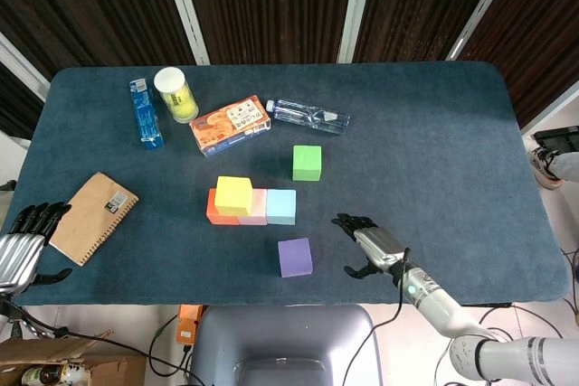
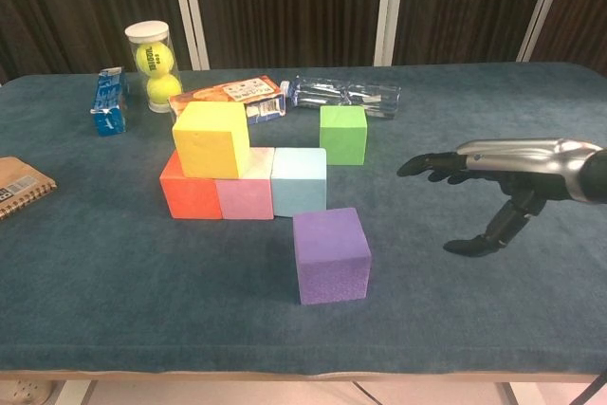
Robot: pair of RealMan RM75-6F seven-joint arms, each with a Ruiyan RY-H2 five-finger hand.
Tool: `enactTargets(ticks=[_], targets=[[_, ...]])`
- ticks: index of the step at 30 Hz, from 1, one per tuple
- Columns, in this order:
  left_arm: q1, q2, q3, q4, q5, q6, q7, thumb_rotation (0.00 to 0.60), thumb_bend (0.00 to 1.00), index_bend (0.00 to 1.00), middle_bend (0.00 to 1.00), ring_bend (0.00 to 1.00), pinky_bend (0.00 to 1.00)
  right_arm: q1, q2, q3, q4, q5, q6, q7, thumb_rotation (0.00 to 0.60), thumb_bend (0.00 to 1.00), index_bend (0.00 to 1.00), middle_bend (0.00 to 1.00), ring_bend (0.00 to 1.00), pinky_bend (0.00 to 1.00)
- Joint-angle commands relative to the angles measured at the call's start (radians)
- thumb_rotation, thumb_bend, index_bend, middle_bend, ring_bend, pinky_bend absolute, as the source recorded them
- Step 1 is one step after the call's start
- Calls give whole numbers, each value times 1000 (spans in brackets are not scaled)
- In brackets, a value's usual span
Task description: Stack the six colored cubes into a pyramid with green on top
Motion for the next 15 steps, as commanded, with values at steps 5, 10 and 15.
enactTargets(ticks=[5, 10, 15], targets=[[14, -4, -9, 18, 15, -18, -13, 600, 119, 94, 64, 0, 50, 62, -56, -5, -45, 117, 49, -94, 600, 254, 53, 0, 0, 0], [19, -5, -19, 27, 18, -32, -17, 600, 120, 94, 64, 0, 50, 102, -86, -3, -45, 194, 52, -124, 600, 250, 53, 0, 0, 0], [23, -11, -29, 32, 25, -39, -10, 600, 120, 94, 64, 0, 50, 149, -135, 10, -15, 273, 66, -151, 600, 250, 59, 0, 0, 0]])
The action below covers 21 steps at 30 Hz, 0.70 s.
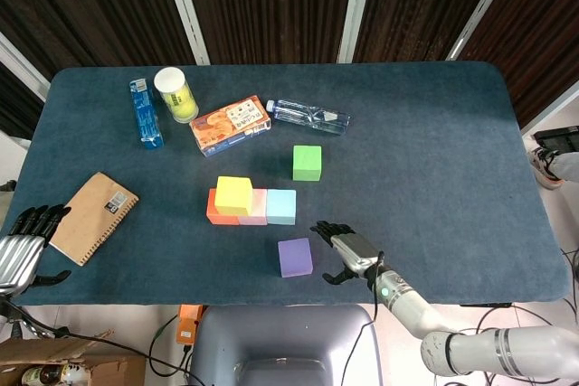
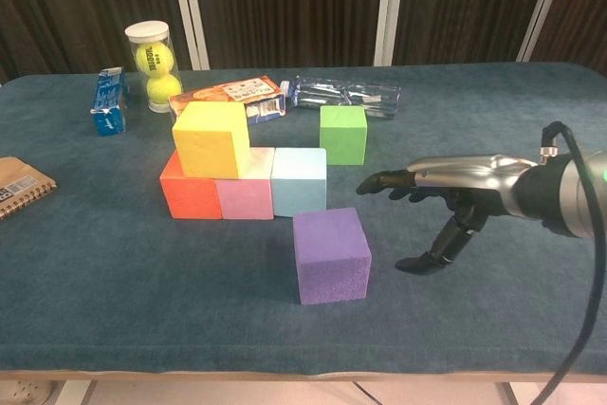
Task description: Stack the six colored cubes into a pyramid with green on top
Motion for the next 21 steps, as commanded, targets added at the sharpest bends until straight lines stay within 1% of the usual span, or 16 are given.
enactTargets(ticks=[1, 4, 10, 13, 21], targets=[[2, -2, -3, 2, 2, -5, 4, 600, 120, 94, 64, 0, 50, 34, -37, 11, 23, 51, 10, -18, 600, 250, 59, 0, 0, 0], [6, 0, -7, 1, -2, -14, 11, 600, 120, 94, 64, 0, 50, 57, -56, 12, 36, 88, 6, -27, 600, 249, 62, 0, 0, 0], [11, 1, -12, 3, -6, -20, 11, 600, 120, 94, 64, 0, 50, 78, -76, 4, 47, 115, 17, -46, 600, 250, 79, 0, 0, 0], [15, 2, -14, 6, -6, -32, 4, 600, 120, 94, 64, 0, 50, 85, -105, 6, 63, 127, 32, -44, 600, 249, 94, 0, 0, 0], [24, 10, -21, 5, -3, -42, -12, 600, 122, 94, 64, 0, 50, 88, -165, 22, 93, 149, 81, -33, 600, 249, 180, 0, 0, 0]])
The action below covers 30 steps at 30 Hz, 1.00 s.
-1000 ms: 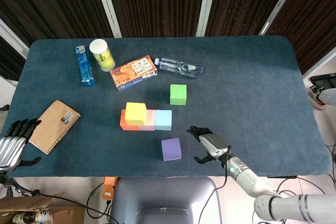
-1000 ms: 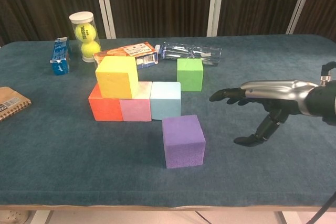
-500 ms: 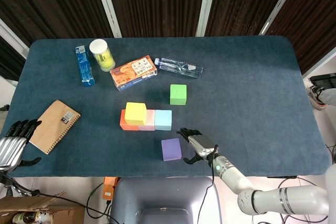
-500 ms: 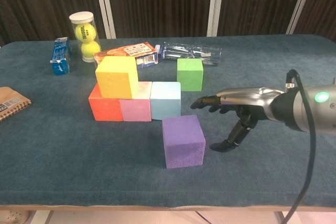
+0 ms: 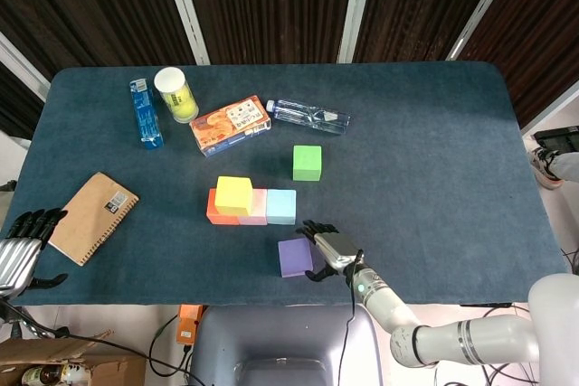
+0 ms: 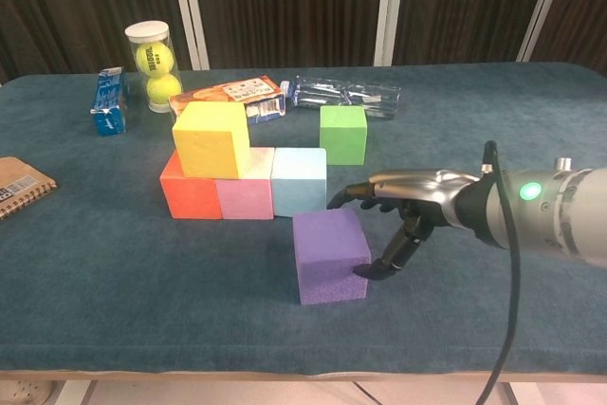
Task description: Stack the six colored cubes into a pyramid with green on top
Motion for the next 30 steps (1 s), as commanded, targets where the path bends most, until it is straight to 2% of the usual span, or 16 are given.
enactTargets(ticks=[1, 6, 12, 15, 19, 25, 30], targets=[[3, 2, -2, 1, 0, -3, -3, 600, 122, 94, 64, 0, 50, 1, -19, 5, 12, 6, 12, 4, 600, 249, 195, 0, 0, 0], [8, -1, -6, 9, 7, -4, -12, 600, 123, 94, 64, 0, 50, 3, -39, 4, 24, 12, 11, 5, 600, 249, 270, 0, 0, 0], [15, -3, -9, 19, 15, -2, -25, 600, 123, 94, 64, 0, 50, -15, -55, -2, 20, -17, 64, 0, 600, 250, 495, 50, 0, 0], [19, -3, -11, 21, 19, 0, -31, 600, 123, 94, 64, 0, 50, -34, -44, -4, -4, -42, 89, 8, 600, 249, 551, 70, 0, 0], [25, -3, -13, 28, 25, 6, -40, 600, 124, 94, 45, 0, 50, -66, 10, -13, -62, -87, 120, 20, 600, 250, 561, 81, 0, 0], [28, -1, -16, 35, 32, 6, -54, 600, 125, 94, 43, 0, 50, -126, 154, -16, -173, -142, 158, 60, 600, 250, 559, 81, 0, 0], [28, -7, -20, 51, 41, 3, -75, 600, 126, 94, 43, 0, 50, -169, 270, 13, -196, -167, 143, 148, 600, 250, 546, 81, 0, 0]])
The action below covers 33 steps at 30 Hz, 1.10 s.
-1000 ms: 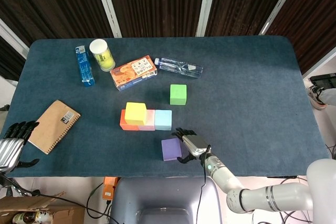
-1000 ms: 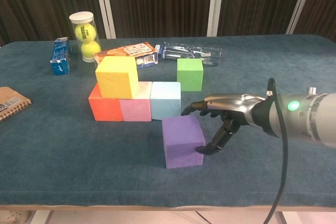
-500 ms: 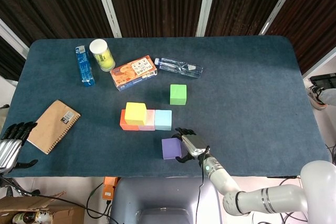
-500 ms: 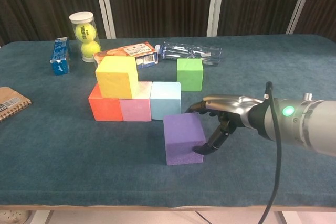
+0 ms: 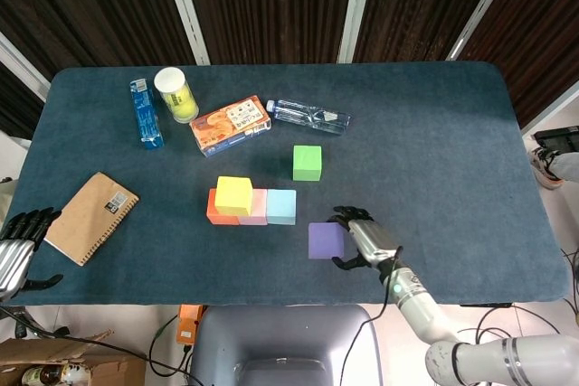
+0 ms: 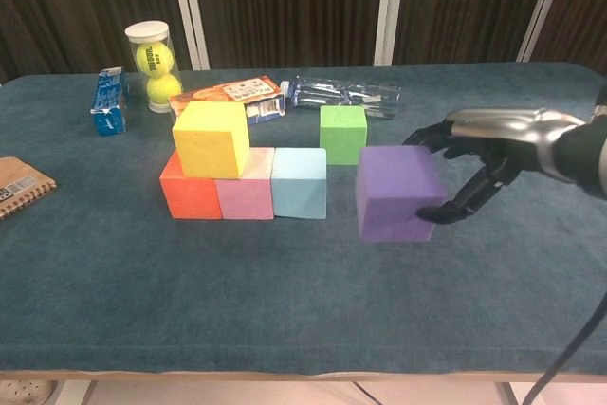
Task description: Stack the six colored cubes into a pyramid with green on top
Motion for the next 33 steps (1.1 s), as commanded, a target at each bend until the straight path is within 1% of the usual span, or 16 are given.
enactTargets(ticks=[1, 4, 6, 9, 11, 15, 19, 22, 26, 33], targets=[[-2, -7, -2, 15, 4, -5, -19, 600, 128, 94, 43, 0, 50, -37, 81, 33, -7, -8, -18, 83, 600, 250, 544, 81, 0, 0], [-3, -16, -3, 33, 8, -11, -28, 600, 130, 94, 43, 0, 50, -26, 107, 82, 36, 53, -70, 138, 600, 249, 545, 81, 0, 0], [-2, -19, -5, 41, 6, -11, -30, 600, 130, 94, 43, 0, 50, -1, 113, 119, 73, 103, -109, 155, 600, 250, 544, 81, 0, 0], [0, -19, -8, 46, 0, -14, -36, 600, 131, 94, 42, 0, 50, 56, 98, 158, 128, 191, -150, 139, 600, 250, 542, 81, 0, 0], [1, -19, -9, 49, -2, -15, -40, 600, 131, 94, 42, 0, 50, 95, 83, 171, 153, 244, -163, 113, 600, 250, 540, 81, 0, 0], [3, -23, -10, 63, -3, -19, -61, 600, 132, 94, 42, 0, 50, 198, 20, 184, 218, 359, -170, 28, 600, 250, 534, 81, 0, 0], [7, -24, -10, 73, -3, -20, -68, 600, 133, 94, 42, 0, 50, 264, -20, 179, 254, 438, -156, -40, 600, 250, 511, 81, 0, 0], [10, -21, -11, 73, -2, -16, -70, 600, 133, 94, 43, 0, 50, 289, -35, 187, 266, 481, -159, -55, 600, 250, 501, 81, 0, 0], [7, -20, -15, 70, -8, -24, -66, 600, 133, 94, 42, 0, 50, 307, -45, 192, 271, 508, -173, -62, 600, 249, 502, 81, 0, 0], [6, -21, -19, 64, -12, -29, -58, 600, 133, 94, 43, 0, 50, 346, -56, 207, 295, 565, -226, -63, 600, 250, 501, 81, 0, 0]])
